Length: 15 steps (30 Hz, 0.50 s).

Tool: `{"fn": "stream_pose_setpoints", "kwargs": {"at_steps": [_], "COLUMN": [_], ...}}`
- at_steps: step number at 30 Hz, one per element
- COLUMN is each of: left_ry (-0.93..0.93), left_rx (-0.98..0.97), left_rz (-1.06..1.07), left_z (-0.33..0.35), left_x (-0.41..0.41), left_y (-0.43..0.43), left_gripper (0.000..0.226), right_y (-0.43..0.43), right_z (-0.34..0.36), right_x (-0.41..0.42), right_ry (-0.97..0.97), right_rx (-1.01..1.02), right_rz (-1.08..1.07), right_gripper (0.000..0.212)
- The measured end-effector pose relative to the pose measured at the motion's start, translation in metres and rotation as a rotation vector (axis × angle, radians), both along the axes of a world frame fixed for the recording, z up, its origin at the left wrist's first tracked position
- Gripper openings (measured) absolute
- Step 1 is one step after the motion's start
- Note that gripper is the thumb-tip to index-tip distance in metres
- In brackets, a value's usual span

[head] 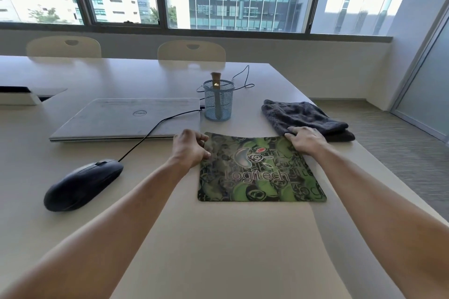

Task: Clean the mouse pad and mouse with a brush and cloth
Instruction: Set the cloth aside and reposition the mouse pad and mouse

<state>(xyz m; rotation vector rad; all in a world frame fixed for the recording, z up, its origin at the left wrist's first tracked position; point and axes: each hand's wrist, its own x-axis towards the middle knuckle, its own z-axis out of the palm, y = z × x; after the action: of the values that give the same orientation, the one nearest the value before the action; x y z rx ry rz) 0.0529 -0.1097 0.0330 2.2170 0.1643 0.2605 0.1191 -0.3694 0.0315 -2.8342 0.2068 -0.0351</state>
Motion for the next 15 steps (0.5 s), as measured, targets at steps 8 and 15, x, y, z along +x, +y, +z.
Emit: {"fn": "stream_pose_setpoints", "kwargs": {"at_steps": [8, 15], "left_ry": [0.032, 0.031], "left_rx": [-0.094, -0.065], "left_rz": [0.060, 0.065], "left_z": [-0.004, -0.002], "left_x": [0.009, 0.013], "left_y": [-0.008, -0.011], "left_gripper": [0.042, 0.036], "right_y": [-0.007, 0.000], "right_z": [-0.001, -0.010], "right_x": [0.034, 0.041], "right_ry": [0.069, -0.066], "right_rx": [0.117, 0.187], "right_rz": [0.035, 0.015], "right_gripper": [0.049, 0.047]}}
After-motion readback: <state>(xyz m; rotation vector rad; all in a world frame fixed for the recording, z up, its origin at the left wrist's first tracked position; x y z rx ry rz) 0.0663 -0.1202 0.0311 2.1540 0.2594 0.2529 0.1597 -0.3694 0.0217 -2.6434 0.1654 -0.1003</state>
